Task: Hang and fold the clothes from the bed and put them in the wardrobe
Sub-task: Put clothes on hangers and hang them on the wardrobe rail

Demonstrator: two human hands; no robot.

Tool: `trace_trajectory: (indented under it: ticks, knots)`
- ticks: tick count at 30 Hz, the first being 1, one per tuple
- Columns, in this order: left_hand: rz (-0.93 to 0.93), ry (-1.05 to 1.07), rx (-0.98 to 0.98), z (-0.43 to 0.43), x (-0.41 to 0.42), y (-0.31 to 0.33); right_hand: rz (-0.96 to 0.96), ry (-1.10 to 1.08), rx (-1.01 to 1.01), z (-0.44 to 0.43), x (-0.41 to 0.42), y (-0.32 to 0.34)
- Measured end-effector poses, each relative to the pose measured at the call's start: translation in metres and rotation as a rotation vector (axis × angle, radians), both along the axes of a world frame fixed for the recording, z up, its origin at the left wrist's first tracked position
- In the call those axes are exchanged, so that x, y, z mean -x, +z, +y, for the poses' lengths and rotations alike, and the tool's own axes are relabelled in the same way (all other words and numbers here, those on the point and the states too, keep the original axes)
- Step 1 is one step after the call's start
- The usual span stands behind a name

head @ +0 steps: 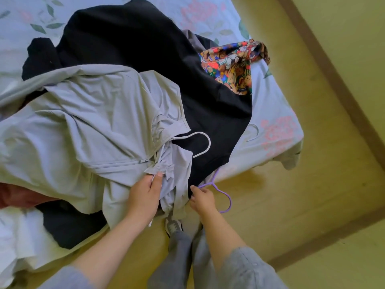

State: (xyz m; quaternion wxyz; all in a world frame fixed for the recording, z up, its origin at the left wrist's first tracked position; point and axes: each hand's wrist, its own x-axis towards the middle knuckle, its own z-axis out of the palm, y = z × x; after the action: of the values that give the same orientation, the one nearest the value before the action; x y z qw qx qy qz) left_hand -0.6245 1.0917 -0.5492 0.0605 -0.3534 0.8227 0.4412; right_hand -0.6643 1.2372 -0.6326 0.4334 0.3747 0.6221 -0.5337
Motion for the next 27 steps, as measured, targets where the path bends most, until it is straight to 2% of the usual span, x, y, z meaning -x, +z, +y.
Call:
trace_trajectory:
  ticks: [6,9,16,21,27]
  knots:
    - [-0.014,-0.016,-0.012,0.002,0.005,0.009,-0.059,-0.15,0.102,0.0,-0.004,0.01]
    - [0.001,-0.012,-0.023,-0.001,0.01,0.016,-0.068,-0.182,0.102,-0.003,0.0,0.017]
    - [0.041,-0.01,-0.051,-0.013,0.002,0.036,-0.208,-0.405,0.126,-0.016,0.005,0.035]
    - [0.058,-0.026,-0.016,-0.029,0.003,0.033,-0.311,-0.426,0.227,-0.024,0.017,0.028]
    - [0.059,0.029,-0.049,-0.026,-0.01,0.025,-0.346,-0.448,0.218,-0.027,0.01,0.027]
